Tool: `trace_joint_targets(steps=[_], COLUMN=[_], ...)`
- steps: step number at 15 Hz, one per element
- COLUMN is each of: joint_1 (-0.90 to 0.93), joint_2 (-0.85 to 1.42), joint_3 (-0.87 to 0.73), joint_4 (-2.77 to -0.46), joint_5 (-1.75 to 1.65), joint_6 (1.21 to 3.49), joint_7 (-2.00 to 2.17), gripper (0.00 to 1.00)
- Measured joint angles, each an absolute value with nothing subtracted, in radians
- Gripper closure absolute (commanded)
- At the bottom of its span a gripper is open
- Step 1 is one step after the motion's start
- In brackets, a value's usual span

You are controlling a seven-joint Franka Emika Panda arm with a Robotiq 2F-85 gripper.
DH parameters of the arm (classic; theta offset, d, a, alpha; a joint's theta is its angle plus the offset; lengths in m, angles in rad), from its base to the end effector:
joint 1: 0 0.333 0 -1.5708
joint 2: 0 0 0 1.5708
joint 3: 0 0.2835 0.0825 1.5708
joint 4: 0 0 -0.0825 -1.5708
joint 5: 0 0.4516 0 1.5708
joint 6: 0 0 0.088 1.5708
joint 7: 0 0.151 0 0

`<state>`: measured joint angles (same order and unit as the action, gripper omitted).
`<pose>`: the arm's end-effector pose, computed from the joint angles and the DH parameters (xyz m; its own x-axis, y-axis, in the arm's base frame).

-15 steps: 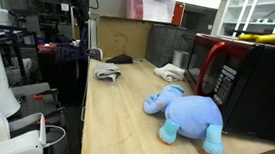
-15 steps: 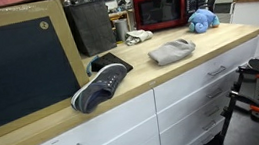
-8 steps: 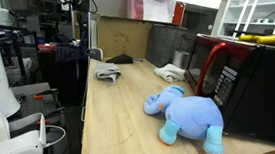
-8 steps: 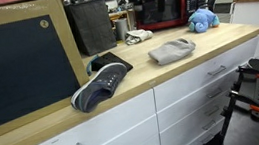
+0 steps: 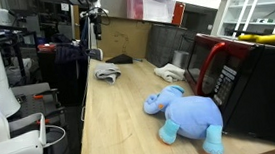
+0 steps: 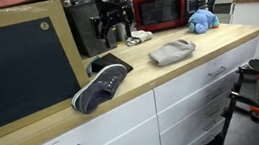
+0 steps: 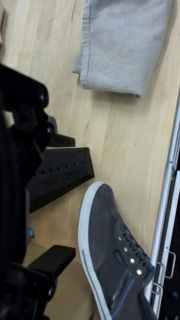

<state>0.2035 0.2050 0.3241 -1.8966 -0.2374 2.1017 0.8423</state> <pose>0.5806 0.3131 0.2930 0.9748 -0.1949 0.1088 -0.2048 -0.9747 0.0892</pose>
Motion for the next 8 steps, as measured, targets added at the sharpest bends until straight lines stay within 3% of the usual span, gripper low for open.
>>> trace_joint_targets(steps=[8], joint_1=[0.287], joint_2=[0.446], joint_3=[0.171], joint_4=[-1.528], joint_5=[-0.234], joint_6=[1.887], joint_7=[0.725], gripper=[0.00])
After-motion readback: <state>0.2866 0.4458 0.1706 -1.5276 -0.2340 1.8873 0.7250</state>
